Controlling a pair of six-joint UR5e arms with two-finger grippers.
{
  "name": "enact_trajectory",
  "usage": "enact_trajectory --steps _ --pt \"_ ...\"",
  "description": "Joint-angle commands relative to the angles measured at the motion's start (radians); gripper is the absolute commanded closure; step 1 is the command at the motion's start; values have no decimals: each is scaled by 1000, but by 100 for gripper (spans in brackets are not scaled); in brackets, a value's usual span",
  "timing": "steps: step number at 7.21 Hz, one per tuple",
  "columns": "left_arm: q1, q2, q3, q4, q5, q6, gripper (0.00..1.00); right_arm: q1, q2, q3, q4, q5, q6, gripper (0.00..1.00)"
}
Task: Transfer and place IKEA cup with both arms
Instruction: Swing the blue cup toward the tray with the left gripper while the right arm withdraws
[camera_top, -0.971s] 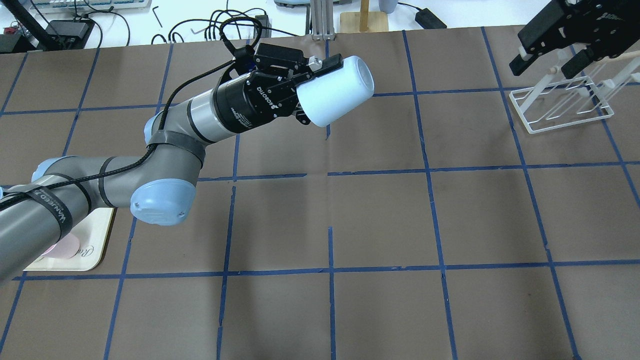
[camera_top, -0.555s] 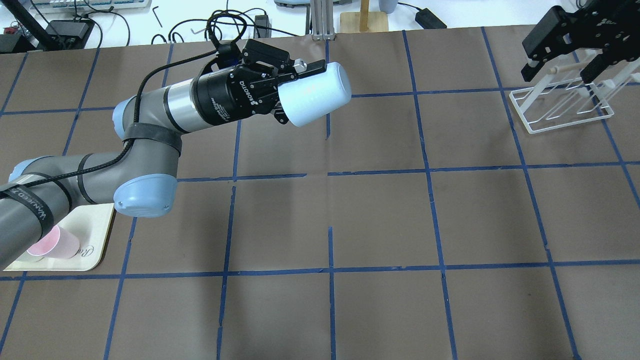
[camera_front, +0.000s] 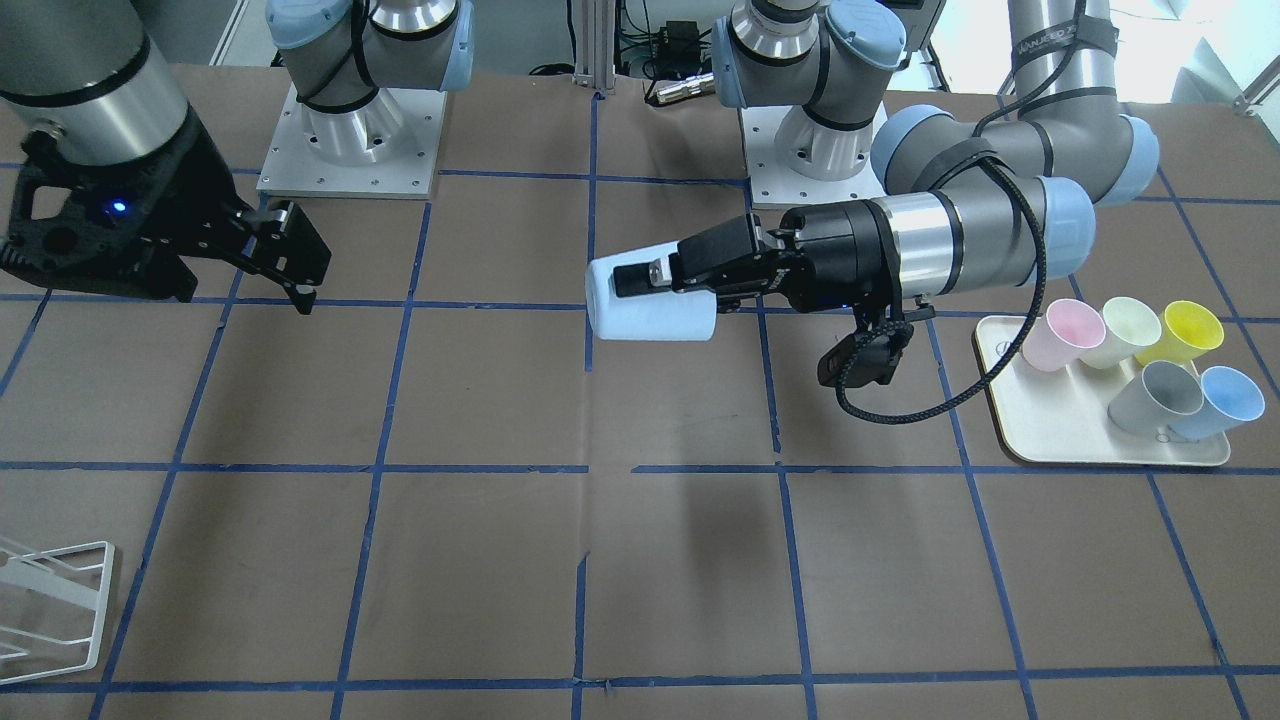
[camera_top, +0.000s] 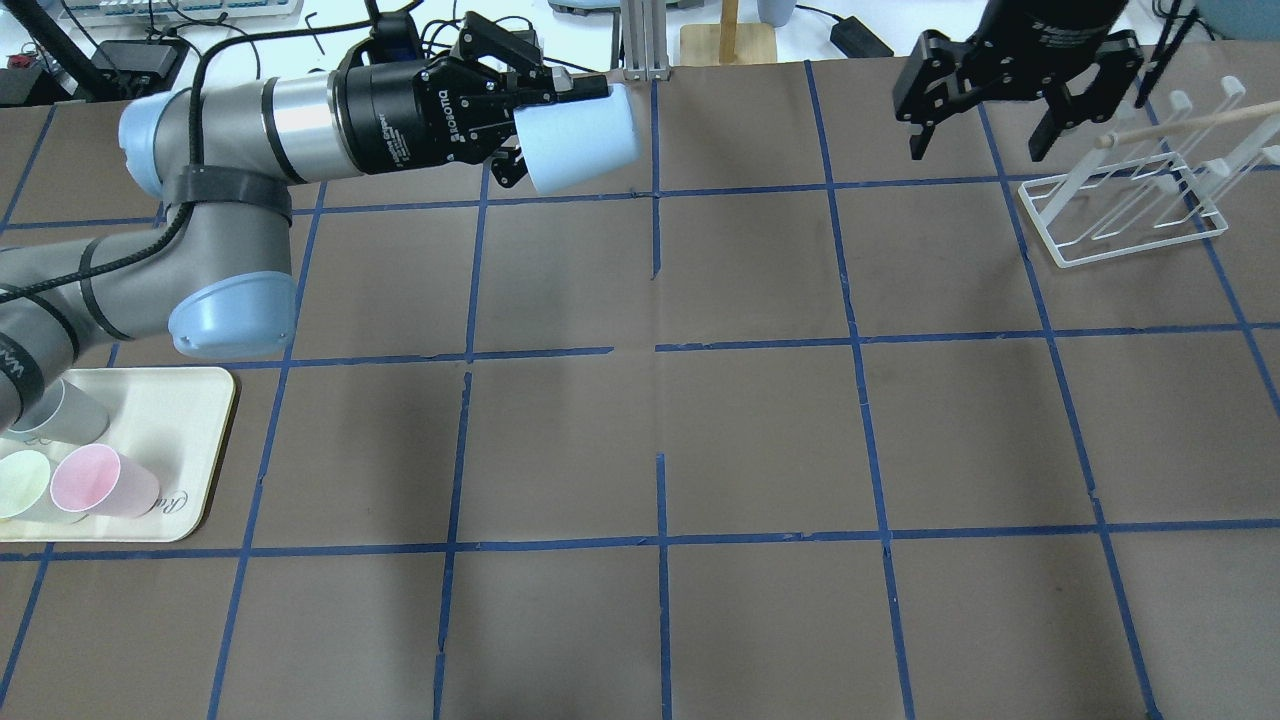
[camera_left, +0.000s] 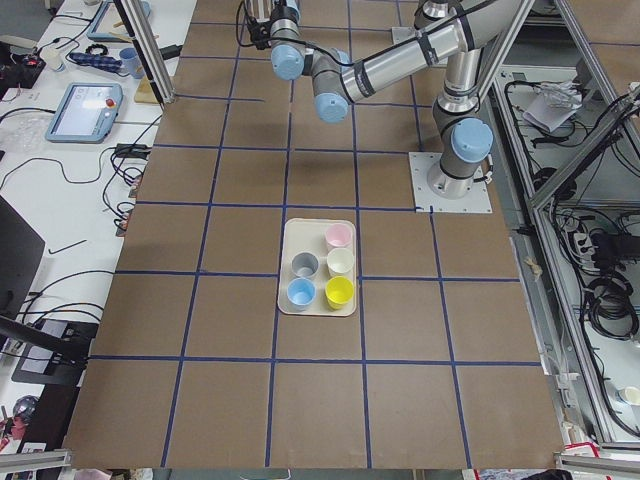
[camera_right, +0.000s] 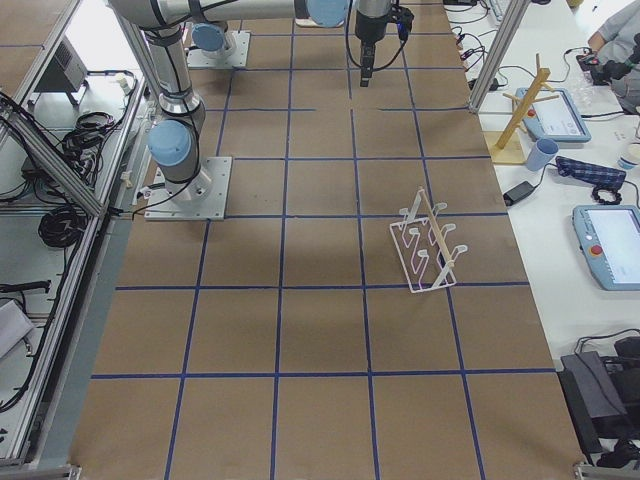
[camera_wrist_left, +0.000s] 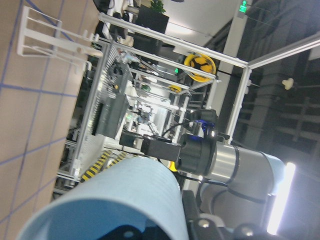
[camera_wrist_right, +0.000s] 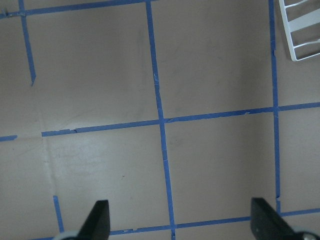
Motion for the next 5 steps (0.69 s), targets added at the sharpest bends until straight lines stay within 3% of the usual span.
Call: enact_trajectory --steps 1,5 --pt "1 17 64 -48 203 -8 100 43 2 36 -54 -14 54 0" --pt "2 -9 145 -135 525 0 100 46 3 40 -77 -23 99 0"
